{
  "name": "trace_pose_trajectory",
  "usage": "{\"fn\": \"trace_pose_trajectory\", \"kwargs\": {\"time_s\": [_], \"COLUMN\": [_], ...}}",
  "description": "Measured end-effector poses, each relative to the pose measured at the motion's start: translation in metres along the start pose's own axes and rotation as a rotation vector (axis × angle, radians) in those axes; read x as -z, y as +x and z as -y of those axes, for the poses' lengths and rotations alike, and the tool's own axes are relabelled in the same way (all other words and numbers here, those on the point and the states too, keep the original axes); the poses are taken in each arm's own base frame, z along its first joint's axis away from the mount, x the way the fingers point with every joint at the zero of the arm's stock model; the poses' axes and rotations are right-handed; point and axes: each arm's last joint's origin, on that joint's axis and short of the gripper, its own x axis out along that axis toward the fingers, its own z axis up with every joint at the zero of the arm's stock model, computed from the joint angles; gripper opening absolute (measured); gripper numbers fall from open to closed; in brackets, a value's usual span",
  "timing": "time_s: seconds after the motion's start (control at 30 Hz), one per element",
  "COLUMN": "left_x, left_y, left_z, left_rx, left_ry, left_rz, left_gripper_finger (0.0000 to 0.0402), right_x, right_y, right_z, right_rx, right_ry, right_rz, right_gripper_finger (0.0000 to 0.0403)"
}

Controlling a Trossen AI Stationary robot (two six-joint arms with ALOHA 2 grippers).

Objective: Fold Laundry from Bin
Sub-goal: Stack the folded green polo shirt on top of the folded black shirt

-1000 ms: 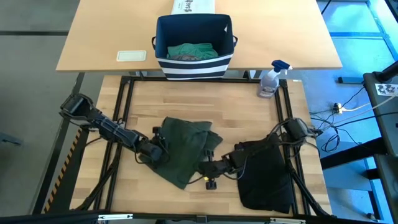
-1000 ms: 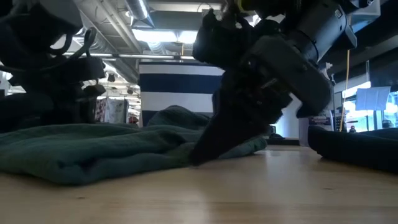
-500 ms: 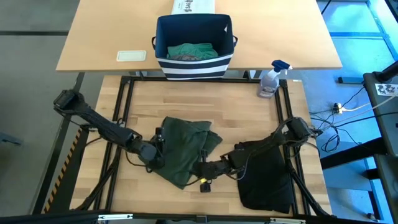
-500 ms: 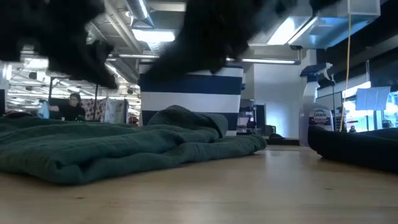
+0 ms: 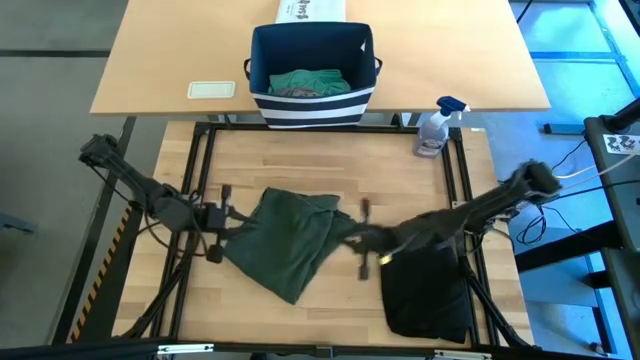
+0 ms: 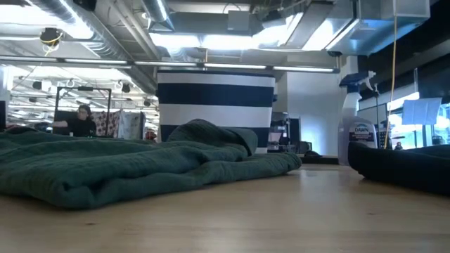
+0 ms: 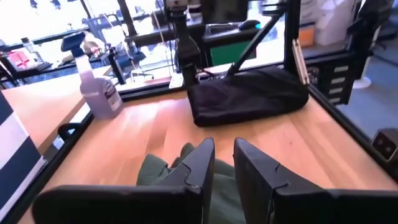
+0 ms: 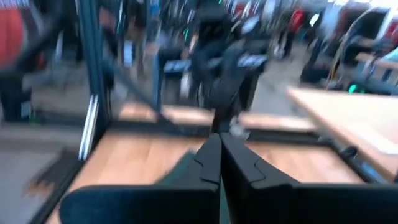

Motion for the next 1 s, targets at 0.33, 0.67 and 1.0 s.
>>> {"fn": "trace_pose_trajectory", "kwargs": {"time_s": [0.33, 0.67, 1.0], "left_x": [-0.004, -0.004, -0.004], "left_y": [-0.004, -0.004, -0.004], "left_z": [-0.001, -0.001, -0.001], "left_rx": [-0.004, -0.011, -0.011], "left_ry": [-0.019, -0.033, -0.072], "left_rz": [0.038, 0.038, 0.038], "left_gripper_finger": [0.0057, 0.0057, 0.0057], "right_x": [0.020, 0.036, 0.051], "right_y": [-0.053, -0.049, -0.047], "right_z": [0.017, 0.018, 0.016], "right_rx": [-0.202, -0.177, -0.194], "right_ry": [0.207, 0.113, 0.075], "right_rz": [0.203, 0.045, -0.077], "right_gripper_finger": [0.0005, 0.0005, 0.0005]}}
